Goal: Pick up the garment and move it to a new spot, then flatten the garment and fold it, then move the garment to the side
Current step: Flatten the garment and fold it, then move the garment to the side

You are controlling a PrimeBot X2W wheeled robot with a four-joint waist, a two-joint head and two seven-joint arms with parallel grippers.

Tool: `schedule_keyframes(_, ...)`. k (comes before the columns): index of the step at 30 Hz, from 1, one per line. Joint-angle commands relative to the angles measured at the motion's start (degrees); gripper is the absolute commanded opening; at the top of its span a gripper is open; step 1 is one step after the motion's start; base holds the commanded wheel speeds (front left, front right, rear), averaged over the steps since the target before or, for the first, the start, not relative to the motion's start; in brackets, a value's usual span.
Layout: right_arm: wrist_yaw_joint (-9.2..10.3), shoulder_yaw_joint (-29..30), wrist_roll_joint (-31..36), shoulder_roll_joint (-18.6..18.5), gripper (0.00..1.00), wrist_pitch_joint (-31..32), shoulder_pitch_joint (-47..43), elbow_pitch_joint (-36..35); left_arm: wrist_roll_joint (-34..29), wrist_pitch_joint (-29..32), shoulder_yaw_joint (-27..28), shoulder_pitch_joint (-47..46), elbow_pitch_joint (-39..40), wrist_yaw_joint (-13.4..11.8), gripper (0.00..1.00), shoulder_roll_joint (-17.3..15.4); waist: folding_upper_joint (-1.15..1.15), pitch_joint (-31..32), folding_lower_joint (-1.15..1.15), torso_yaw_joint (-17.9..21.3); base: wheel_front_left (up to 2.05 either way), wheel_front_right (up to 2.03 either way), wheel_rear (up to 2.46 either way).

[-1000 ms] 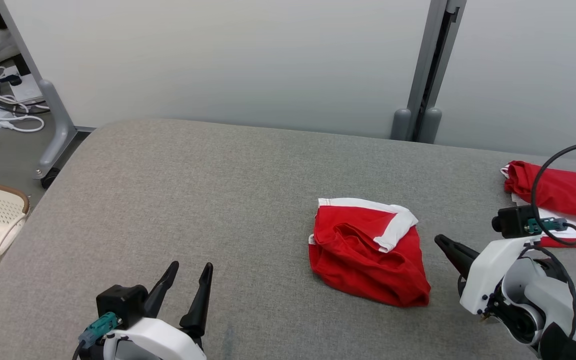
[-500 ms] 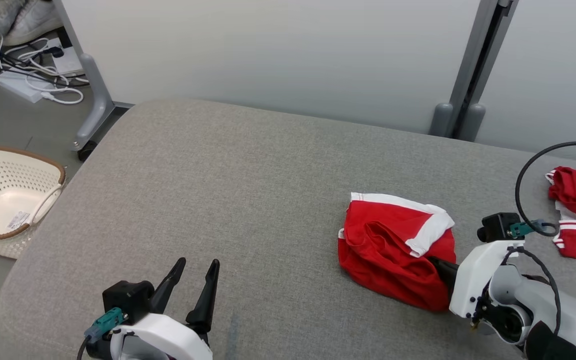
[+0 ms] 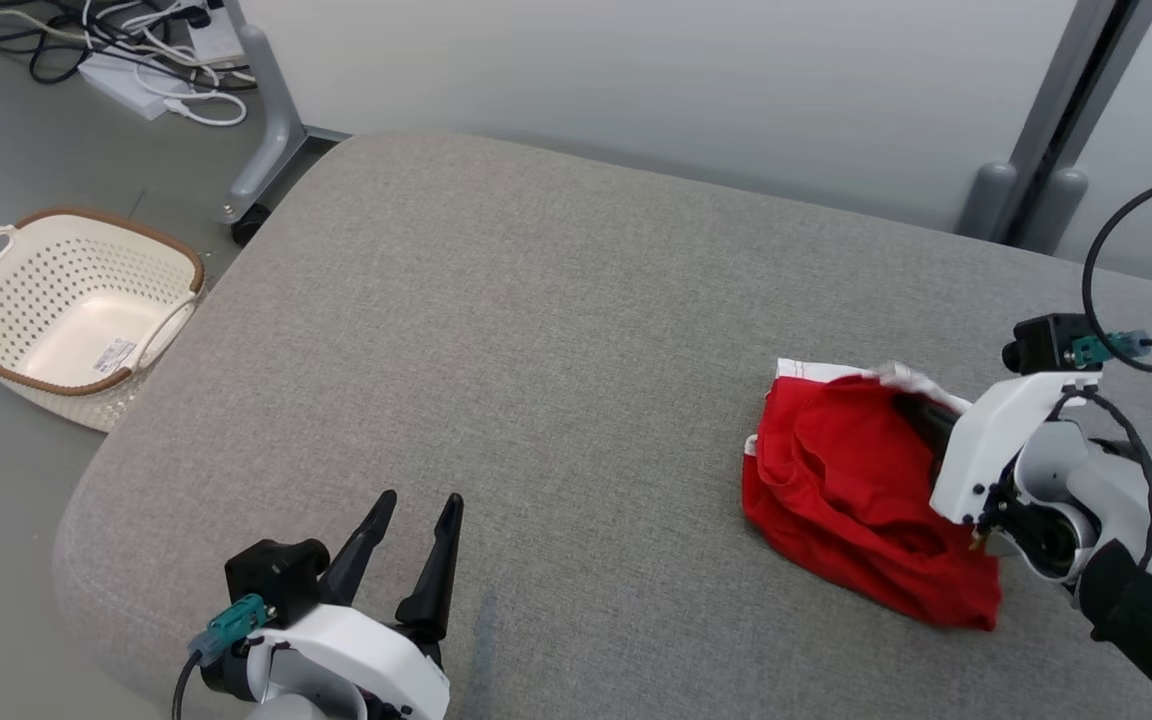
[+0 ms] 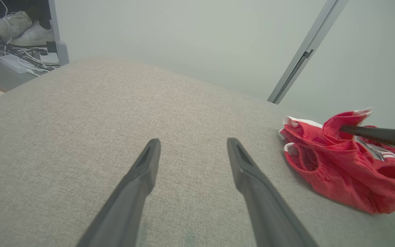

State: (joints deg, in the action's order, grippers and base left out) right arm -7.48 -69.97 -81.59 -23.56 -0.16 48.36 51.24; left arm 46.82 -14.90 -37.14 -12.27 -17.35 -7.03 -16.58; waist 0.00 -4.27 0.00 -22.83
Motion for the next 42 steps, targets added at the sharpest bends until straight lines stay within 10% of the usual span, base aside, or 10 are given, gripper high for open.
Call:
schedule_keyframes(1, -0.05, 0.1, 0.5, 0.1, 0.00, 0.3, 1.8, 1.1, -0.6, -0.2, 0.8, -1.5, -0.4, 0.7, 1.00, 0.6, 0.00, -1.5, 0.00, -1.5, 0.00, 0.00, 0.00)
schedule_keyframes(16, -0.05, -1.7, 1.2, 6.5, 0.00, 4.2, 4.5, 4.6, -4.2, -0.3, 4.9, -1.6, -3.4, 3.6, 1.00, 3.9, 0.00, -3.5, 0.00, -3.3, 0.00, 0.00, 0.00)
schedule_keyframes(26, -0.05, -1.6, 1.7, 6.3, 0.00, -4.2, 3.4, 0.6, -5.3, -0.3, 5.8, 0.3, -4.8, 4.0, 1.00, 3.1, 0.00, 1.2, 0.00, 1.4, 0.00, 0.00, 0.00)
schedule_keyframes(29, -0.05, -1.7, 1.5, 5.4, 0.49, -6.7, 1.9, -0.3, -5.2, -0.1, 5.7, 1.0, -4.6, 3.7, 1.00, 2.4, 0.00, 3.2, 0.00, 3.3, 0.00, 0.00, 0.00)
schedule_keyframes(31, -0.05, -1.8, 1.3, 4.7, 1.00, -7.9, 0.9, -0.9, -5.1, 0.1, 5.8, 1.6, -4.3, 3.4, 1.00, 2.1, 0.00, 4.5, 0.00, 4.7, 0.00, 0.00, 0.00)
schedule_keyframes(42, -0.05, -0.1, -1.2, 2.0, 1.00, -12.6, -4.0, -0.1, -5.8, 0.1, 7.0, 3.6, -0.8, 1.2, 1.00, -0.3, 0.00, 5.9, 0.00, 8.9, 0.00, 0.00, 0.00)
